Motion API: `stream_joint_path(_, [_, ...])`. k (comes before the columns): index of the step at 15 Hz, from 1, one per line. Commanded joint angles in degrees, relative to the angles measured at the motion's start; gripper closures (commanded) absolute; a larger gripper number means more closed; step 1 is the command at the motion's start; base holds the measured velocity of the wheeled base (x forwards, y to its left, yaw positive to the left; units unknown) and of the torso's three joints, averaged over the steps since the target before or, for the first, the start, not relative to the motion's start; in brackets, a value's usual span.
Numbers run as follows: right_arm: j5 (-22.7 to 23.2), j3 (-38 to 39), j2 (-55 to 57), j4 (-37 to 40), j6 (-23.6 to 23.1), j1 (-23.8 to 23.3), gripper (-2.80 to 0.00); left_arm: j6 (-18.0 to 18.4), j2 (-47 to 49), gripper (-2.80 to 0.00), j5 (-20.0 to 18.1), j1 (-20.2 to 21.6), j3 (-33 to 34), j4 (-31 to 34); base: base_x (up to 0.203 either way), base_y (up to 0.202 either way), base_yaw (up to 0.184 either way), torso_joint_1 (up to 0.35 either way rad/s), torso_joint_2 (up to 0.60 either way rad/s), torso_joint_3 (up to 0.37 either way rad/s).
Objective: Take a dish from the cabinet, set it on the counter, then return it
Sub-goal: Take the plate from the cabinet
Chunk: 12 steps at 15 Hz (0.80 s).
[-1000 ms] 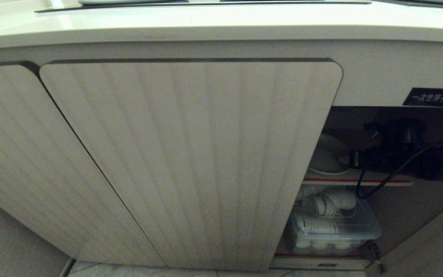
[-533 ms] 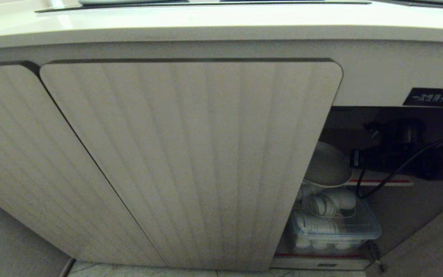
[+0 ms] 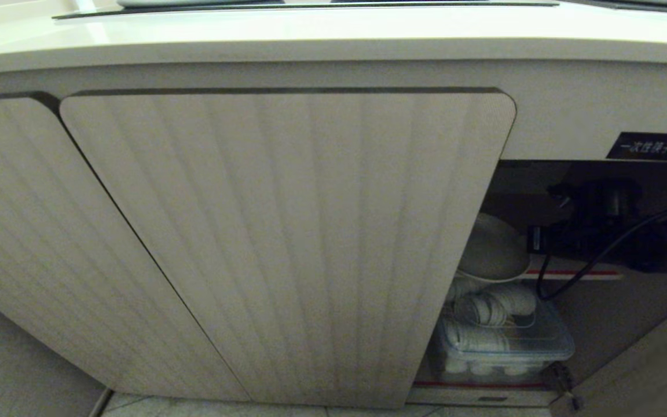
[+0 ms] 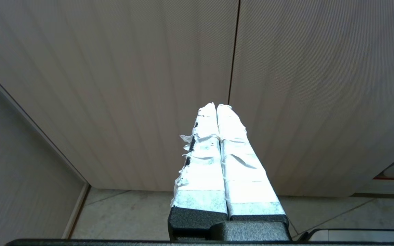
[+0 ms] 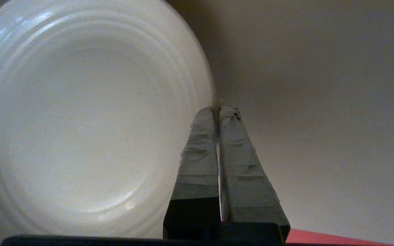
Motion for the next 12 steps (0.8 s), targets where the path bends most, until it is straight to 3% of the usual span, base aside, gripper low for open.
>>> stream_joint_path(1, [0.12,0.92,-0.73,-0.34,0.02,-0.08,0.00,-0.01,-0.02,0.00,0.00,0.00,0.00,0.00,0.000,0.000,0.000,0.000,0.00,0.000])
stream_joint_path(4, [0.12,3.53,-1.72,-4.24,1.32,-0.10,0.00,-0.01,-0.02,0.00,0.00,0.00,0.00,0.00,0.000,0.000,0.000,0.000,0.00,0.000])
stream_joint_path(12, [0.05,9.24,-6.59,-5.05,2.11,-0.87,0.00,-0.01,-0.02,0.00,0.00,0.00,0.00,0.00,0.000,0.000,0.000,0.000,0.00,0.000])
